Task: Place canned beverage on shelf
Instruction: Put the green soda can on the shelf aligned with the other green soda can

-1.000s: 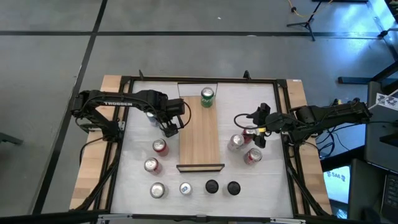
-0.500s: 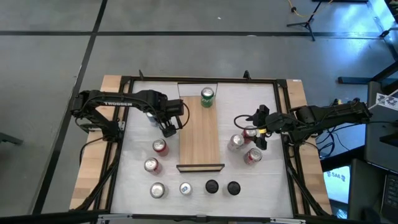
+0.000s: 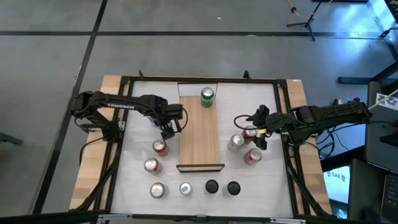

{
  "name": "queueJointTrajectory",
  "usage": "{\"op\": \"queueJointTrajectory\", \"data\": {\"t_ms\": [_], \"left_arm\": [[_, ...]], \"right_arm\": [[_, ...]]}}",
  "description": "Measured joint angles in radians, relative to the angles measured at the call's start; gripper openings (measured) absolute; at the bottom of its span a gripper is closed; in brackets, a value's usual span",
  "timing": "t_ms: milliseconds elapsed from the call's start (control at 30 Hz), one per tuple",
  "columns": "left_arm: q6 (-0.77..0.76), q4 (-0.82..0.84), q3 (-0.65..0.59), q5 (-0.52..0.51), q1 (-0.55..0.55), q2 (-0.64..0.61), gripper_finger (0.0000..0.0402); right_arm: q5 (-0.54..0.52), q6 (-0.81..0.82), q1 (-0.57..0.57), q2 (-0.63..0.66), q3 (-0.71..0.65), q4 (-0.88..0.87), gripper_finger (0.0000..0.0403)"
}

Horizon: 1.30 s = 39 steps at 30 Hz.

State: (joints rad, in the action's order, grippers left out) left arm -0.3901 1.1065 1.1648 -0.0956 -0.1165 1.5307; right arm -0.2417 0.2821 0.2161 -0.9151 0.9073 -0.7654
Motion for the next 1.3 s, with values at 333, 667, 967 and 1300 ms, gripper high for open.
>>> {"op": "queueJointTrajectory", "data": {"t_ms": [333, 667, 967, 1300], "left_arm": [[0.000, -0.004, -0.003, 0.000, 0.000, 0.000, 0.0317], [0.026, 0.008, 0.009, 0.008, 0.000, 0.001, 0.0270], [0.189, 0.071, 0.161, 0.011, -0.011, 0.003, 0.0273], [0.418, 0.073, 0.354, 0.008, -0.062, 0.001, 0.0277]], "right_arm": [[0.000, 0.000, 0.000, 0.000, 0.000, 0.000, 0.0395], [0.000, 0.000, 0.000, 0.000, 0.000, 0.000, 0.0395], [0.000, 0.000, 0.000, 0.000, 0.000, 0.000, 0.0395], [0.000, 0.000, 0.000, 0.000, 0.000, 0.000, 0.0395]]}}
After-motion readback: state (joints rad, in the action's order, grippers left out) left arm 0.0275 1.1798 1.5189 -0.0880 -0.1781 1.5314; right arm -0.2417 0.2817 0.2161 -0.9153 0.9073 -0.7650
